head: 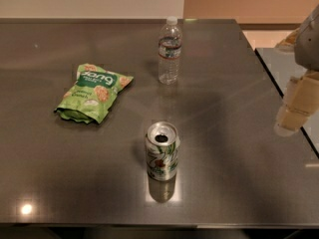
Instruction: Knock water bottle over
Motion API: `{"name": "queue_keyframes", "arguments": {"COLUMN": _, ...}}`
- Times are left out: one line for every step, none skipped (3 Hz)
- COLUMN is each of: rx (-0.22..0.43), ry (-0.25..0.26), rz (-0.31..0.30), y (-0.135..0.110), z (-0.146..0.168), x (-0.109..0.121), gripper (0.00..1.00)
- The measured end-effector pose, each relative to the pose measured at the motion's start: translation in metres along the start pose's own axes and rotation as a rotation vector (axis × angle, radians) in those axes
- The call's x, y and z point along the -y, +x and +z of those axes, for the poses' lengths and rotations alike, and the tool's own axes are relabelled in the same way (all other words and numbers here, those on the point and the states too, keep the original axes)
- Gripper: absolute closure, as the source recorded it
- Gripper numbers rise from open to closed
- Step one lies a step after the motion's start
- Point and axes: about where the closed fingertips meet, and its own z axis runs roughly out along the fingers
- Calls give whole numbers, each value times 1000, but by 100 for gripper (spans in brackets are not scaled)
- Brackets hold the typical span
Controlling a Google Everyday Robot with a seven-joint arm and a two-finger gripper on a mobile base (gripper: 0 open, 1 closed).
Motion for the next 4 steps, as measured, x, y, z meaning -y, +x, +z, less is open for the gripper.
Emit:
{"name": "queue_keyframes", "arguments": {"rx": 9, "ry": 8, "rz": 1, "y": -2, "z": -1, "x": 3, "gripper": 0}}
{"name": "queue_keyframes", "arguments": {"rx": 57, "ry": 19, "rz": 4, "y": -13, "z": 0, "x": 24, "gripper": 0}}
{"name": "queue_keyframes", "arguments": {"rx": 132, "ry": 35, "rz": 16, "y": -31, "z": 5, "x": 59, "gripper": 0}}
{"name": "queue_keyframes", "arguments": {"rx": 191, "ry": 50, "rz": 27, "y": -51, "z": 15, "x": 83, "gripper": 0}}
